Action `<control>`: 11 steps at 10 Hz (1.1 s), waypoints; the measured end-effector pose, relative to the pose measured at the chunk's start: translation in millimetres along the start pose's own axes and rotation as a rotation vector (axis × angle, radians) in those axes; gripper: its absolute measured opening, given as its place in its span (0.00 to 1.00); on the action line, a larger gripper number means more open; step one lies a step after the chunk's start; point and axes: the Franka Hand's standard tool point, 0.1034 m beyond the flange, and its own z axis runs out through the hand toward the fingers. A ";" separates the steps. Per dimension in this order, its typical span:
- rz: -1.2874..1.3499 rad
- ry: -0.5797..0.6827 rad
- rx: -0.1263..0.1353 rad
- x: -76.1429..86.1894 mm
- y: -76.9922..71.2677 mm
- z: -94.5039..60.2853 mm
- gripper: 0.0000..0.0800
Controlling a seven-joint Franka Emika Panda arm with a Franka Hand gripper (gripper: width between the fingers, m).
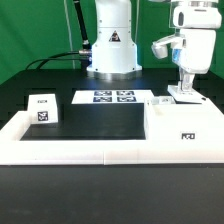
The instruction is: Assemble cabinet
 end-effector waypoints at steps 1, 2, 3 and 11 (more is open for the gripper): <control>0.002 0.000 0.000 -0.8 1.8 1.4 0.09; 0.004 0.002 -0.002 -0.9 2.8 1.7 0.09; 0.004 0.002 -0.002 -1.2 2.9 1.7 0.09; -0.008 -0.007 -0.002 2.5 18.1 1.6 0.09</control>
Offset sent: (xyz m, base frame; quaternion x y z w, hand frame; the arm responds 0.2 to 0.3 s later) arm 0.0000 0.0000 0.0000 0.0000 0.0000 0.0000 1.0000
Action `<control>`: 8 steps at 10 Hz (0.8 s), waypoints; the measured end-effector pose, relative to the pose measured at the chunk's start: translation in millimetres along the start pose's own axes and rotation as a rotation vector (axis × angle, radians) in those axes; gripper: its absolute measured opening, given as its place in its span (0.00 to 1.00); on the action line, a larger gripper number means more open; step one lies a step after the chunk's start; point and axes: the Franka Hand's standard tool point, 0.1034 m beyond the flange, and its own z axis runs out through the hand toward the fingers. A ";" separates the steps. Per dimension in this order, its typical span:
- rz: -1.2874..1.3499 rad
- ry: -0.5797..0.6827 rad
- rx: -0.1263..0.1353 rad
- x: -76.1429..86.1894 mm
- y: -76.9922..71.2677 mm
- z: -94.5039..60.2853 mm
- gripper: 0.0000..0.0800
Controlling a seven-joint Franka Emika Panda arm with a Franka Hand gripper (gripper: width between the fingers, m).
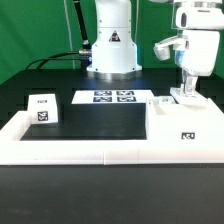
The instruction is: Assemble cabinet
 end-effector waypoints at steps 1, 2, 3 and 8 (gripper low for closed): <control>-0.014 0.000 0.001 -1.9 0.5 0.8 0.09; -0.013 0.000 0.001 -1.4 0.2 0.8 0.09; -0.013 0.000 0.001 -1.5 0.3 0.8 0.09; 0.169 0.007 -0.003 9.2 -3.4 0.8 0.09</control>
Offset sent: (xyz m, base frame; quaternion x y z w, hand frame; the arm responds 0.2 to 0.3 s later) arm 0.0000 0.0000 0.0000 0.0000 0.0000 0.0000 1.0000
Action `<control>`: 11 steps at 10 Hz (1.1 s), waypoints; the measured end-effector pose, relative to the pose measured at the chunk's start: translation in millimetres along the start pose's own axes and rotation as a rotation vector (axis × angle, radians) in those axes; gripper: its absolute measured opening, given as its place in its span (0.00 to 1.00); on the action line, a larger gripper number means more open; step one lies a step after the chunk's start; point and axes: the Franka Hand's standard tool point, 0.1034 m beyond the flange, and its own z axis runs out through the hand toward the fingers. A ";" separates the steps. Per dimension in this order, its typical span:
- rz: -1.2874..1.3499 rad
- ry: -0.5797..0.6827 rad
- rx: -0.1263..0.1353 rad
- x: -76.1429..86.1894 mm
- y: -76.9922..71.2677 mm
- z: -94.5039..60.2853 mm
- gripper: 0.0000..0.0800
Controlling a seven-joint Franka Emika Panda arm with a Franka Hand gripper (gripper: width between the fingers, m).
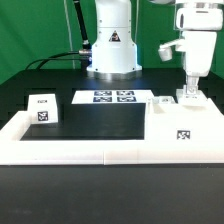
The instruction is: Assemble cabinet
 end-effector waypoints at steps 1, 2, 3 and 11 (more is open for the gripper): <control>0.024 -0.013 0.006 1.1 0.5 -0.2 0.09; 0.025 -0.016 0.008 1.1 0.6 -0.1 0.09; 0.024 -0.020 0.012 0.8 0.6 0.5 0.09; -0.112 -0.045 0.026 -6.8 16.1 0.1 0.09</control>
Offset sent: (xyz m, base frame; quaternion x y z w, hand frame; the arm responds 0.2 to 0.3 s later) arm 0.0220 0.0024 -0.0081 -0.0055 -0.0133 0.0052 0.9999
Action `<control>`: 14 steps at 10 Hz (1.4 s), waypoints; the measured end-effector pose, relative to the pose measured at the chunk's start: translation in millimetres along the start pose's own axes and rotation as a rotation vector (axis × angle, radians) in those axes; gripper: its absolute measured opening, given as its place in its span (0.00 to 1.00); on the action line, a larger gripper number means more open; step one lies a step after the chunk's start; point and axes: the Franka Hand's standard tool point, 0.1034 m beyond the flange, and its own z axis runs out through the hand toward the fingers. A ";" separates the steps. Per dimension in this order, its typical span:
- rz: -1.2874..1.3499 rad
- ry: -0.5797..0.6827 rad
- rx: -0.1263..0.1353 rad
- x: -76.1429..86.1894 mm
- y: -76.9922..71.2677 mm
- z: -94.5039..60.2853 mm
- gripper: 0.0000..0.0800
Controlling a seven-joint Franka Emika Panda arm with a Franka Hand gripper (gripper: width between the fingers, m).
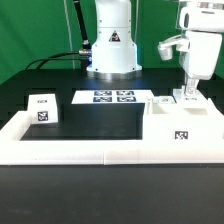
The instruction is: Assemble cabinet
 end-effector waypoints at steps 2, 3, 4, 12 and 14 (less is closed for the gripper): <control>0.000 0.000 0.000 0.1 0.0 0.0 0.09; 0.000 0.000 0.000 0.1 0.0 0.0 0.09; 0.024 -0.005 0.003 1.6 0.4 0.0 0.09; 0.044 -0.055 0.020 1.9 43.3 -0.6 0.09; 0.044 -0.055 0.020 1.8 43.4 -0.6 0.09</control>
Offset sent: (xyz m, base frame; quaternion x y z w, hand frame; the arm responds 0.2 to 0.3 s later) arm 0.0000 0.0000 0.0000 0.0000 0.0000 0.0000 1.0000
